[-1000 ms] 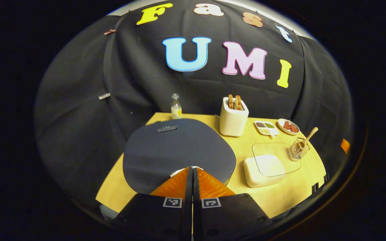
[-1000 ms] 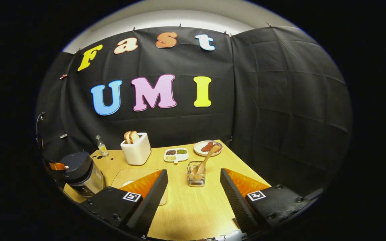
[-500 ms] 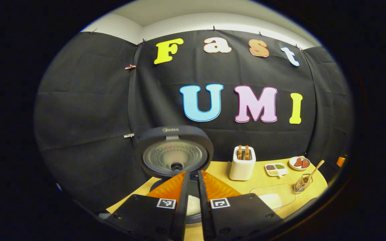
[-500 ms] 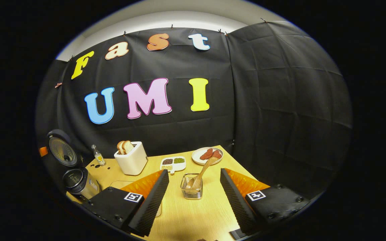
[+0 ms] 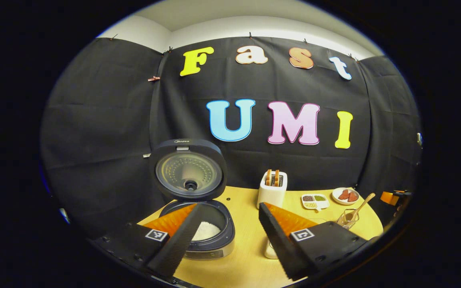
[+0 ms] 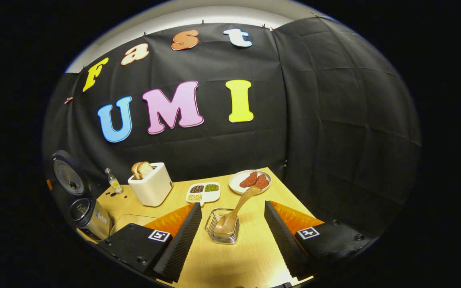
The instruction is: Close the left gripper, press the button to open the rice cooker; take a wooden spoon from the chopstick holder with the right hand, scoop a spoonful of rice and pour it into the rice cooker, then put the wooden spoon back into the chopstick holder.
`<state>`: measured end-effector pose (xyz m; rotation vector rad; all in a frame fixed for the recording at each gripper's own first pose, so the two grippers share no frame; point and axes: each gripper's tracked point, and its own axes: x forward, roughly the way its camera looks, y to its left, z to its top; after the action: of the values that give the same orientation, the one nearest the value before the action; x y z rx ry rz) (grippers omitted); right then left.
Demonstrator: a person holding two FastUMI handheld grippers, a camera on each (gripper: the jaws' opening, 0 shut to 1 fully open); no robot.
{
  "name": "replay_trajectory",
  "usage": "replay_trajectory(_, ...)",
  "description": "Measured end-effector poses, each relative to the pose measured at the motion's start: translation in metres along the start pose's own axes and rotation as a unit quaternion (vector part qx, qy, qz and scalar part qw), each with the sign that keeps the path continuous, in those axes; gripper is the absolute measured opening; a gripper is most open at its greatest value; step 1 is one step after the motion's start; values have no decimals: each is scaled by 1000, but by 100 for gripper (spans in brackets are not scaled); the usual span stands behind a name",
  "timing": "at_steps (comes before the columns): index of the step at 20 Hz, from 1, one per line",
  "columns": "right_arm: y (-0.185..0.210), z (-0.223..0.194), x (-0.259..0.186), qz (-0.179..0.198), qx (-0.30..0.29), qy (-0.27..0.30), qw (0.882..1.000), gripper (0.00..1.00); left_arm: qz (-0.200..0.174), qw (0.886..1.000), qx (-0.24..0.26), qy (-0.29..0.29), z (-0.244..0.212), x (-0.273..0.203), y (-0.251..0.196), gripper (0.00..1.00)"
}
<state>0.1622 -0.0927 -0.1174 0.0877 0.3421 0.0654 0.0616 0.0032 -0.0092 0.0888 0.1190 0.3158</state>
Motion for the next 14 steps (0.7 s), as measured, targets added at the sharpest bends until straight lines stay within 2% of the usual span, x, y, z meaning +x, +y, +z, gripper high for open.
replay_trajectory(3,-4,-3,20,10,-3,12,1000,99,19,999,25,12,-10,-4,-7,97)
replay_trajectory(6,-15,-8,44,-1,11,22,1000,99,58,998,12,23,-22,-5,-5,97)
replay_trajectory(10,-21,-25,81,-11,24,47,999,99,54,996,-40,55,-51,-11,-30,97)
replay_trajectory(14,-31,-39,113,-23,40,69,997,99,55,995,-34,81,-68,-14,-44,97)
